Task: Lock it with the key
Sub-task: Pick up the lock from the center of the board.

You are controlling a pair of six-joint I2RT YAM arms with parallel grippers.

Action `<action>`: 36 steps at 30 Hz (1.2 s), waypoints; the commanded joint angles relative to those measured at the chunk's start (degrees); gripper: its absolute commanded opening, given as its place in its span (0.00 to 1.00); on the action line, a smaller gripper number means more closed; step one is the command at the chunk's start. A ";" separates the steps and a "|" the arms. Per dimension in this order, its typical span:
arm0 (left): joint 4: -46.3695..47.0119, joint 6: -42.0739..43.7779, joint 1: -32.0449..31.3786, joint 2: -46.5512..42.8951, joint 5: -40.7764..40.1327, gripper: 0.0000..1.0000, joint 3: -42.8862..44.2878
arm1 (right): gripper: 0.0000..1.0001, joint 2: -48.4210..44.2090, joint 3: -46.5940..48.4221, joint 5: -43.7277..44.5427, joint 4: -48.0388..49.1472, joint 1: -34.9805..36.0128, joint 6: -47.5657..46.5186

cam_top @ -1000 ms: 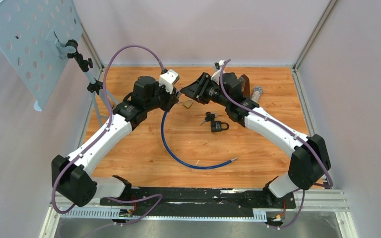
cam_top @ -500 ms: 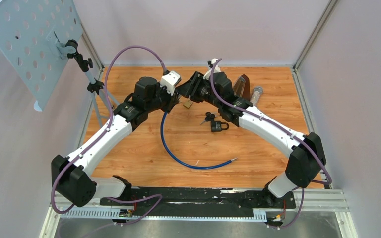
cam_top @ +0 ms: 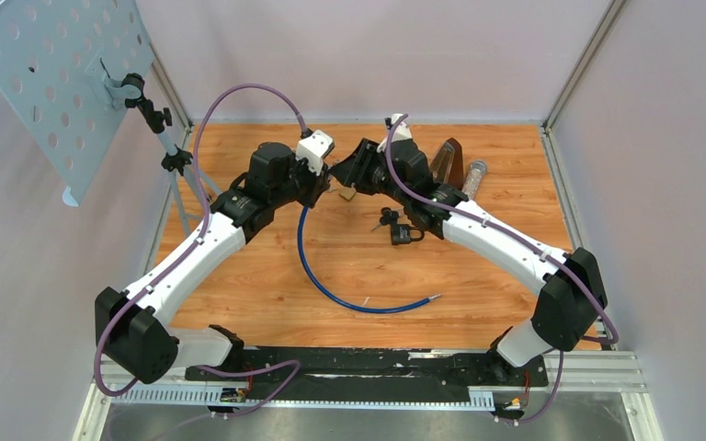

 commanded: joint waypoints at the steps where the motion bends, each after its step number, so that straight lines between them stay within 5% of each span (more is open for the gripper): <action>1: 3.65 0.69 -0.34 -2.55 2.13 0.00 0.83 | 0.42 0.13 1.40 -0.87 2.84 0.50 -1.12; 18: 4.26 -0.39 -0.29 -4.69 7.92 0.00 0.05 | 0.35 3.54 2.22 -4.99 7.02 0.46 0.25; 21: 4.27 -0.87 -0.27 -5.05 7.78 0.00 -0.06 | 0.17 2.92 1.53 -4.91 8.04 0.42 0.34; 24: 4.25 -1.48 -0.28 -5.82 6.88 0.27 -0.34 | 0.01 1.06 0.32 -3.50 9.36 0.37 -0.67; 25: 4.36 -1.75 -0.22 -6.05 6.78 0.33 -0.66 | 0.00 0.12 -0.31 -2.93 10.04 0.29 -1.04; 28: 4.00 -2.68 -0.28 -7.02 7.20 0.74 -0.97 | 0.00 -3.41 -3.23 -3.50 14.00 -0.67 -2.75; 30: 2.65 -3.04 -0.16 -7.07 9.20 0.90 -0.45 | 0.00 -6.72 -5.41 -5.71 17.12 -1.79 -3.49; 36: 0.95 -7.80 2.31 -6.37 22.03 0.93 2.44 | 0.00 -13.66 -10.55 -16.51 24.87 -4.79 -6.21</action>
